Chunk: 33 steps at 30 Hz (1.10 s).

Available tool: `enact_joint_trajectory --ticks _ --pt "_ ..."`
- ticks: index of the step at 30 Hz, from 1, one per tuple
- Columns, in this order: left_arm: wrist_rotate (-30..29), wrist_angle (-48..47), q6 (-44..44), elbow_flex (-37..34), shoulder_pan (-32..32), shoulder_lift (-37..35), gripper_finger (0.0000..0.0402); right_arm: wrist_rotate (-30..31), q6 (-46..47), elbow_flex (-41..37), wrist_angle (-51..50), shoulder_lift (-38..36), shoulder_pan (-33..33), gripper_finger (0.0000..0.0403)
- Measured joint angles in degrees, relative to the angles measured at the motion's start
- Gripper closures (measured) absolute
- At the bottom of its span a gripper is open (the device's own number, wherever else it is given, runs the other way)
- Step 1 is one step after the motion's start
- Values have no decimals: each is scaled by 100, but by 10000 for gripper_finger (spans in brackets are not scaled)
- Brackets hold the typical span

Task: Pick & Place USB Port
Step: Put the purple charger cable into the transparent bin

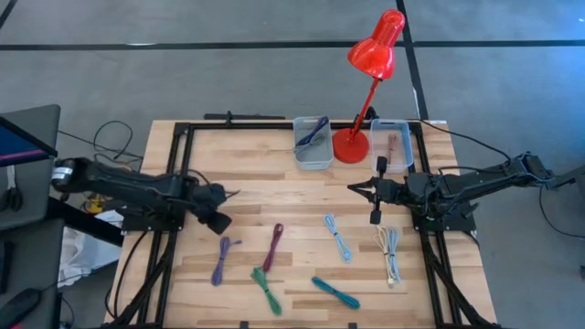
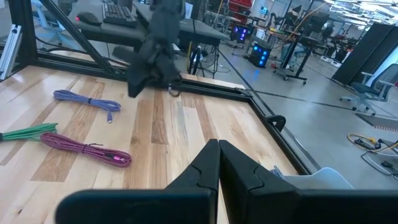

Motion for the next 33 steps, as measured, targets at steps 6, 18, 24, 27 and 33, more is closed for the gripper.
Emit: enact_joint_trajectory --ticks 6,18,24,27,33 --pt "429 9 -548 -34 -414 837 308 0 -1 -1 2 0 0 402" --pt "586 1190 -518 -29 -616 1310 267 0 -1 -1 0 0 0 402" --pt "665 1197 -519 -29 -615 1305 241 0 -1 0 0 0 0 402" --pt "614 1213 -521 -29 -616 1315 228 0 -1 -2 0 0 0 402" --pt "323 1265 -535 -29 -618 1315 214 0 -1 -1 -2 0 0 402"
